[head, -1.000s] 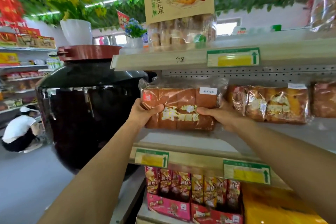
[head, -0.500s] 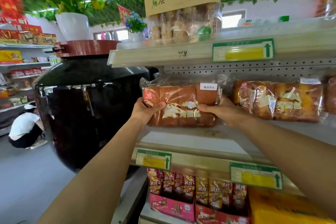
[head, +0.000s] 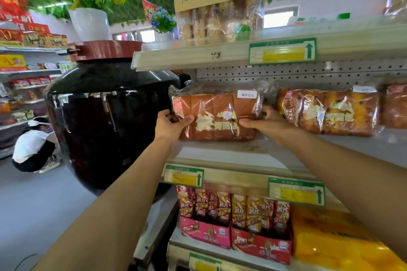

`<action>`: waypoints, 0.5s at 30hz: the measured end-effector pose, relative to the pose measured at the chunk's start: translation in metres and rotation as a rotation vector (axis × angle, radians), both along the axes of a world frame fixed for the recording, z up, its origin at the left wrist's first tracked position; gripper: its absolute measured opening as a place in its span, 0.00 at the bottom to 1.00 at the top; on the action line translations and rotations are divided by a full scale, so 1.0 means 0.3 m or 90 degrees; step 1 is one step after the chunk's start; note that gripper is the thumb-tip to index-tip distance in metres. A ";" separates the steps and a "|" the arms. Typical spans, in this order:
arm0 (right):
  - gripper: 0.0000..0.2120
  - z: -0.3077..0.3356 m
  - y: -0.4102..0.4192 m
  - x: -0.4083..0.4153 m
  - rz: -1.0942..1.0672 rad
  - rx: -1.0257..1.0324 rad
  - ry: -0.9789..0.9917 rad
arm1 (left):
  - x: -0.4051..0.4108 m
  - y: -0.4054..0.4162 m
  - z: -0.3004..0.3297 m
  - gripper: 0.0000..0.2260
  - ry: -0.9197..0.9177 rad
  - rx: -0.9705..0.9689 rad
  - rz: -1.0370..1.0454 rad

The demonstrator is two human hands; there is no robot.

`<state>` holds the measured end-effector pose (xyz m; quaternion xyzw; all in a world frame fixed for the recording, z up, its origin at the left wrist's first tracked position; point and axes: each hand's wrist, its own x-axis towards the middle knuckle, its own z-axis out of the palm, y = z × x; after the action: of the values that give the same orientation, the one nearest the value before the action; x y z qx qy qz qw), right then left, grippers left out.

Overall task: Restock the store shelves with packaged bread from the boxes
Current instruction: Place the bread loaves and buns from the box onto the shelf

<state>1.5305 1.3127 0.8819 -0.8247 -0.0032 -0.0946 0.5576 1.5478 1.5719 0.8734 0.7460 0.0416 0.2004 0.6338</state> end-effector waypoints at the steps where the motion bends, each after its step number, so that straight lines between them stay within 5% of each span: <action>1: 0.41 0.001 0.001 -0.013 -0.024 -0.016 0.000 | -0.011 0.003 -0.003 0.42 0.003 0.004 0.007; 4: 0.44 -0.001 0.006 -0.050 -0.121 -0.079 -0.051 | -0.064 0.008 -0.010 0.39 -0.003 0.018 0.031; 7: 0.34 -0.007 0.029 -0.112 -0.184 -0.100 -0.177 | -0.140 -0.004 -0.009 0.33 -0.034 -0.003 0.036; 15: 0.13 -0.077 0.223 -0.324 -0.064 -0.096 -0.324 | -0.388 -0.038 -0.024 0.22 -0.036 -0.187 -0.023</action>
<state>1.4332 1.3797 0.8587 -0.8128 -0.1094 -0.3256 0.4705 1.4315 1.5606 0.8661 0.6396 0.0395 0.2018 0.7406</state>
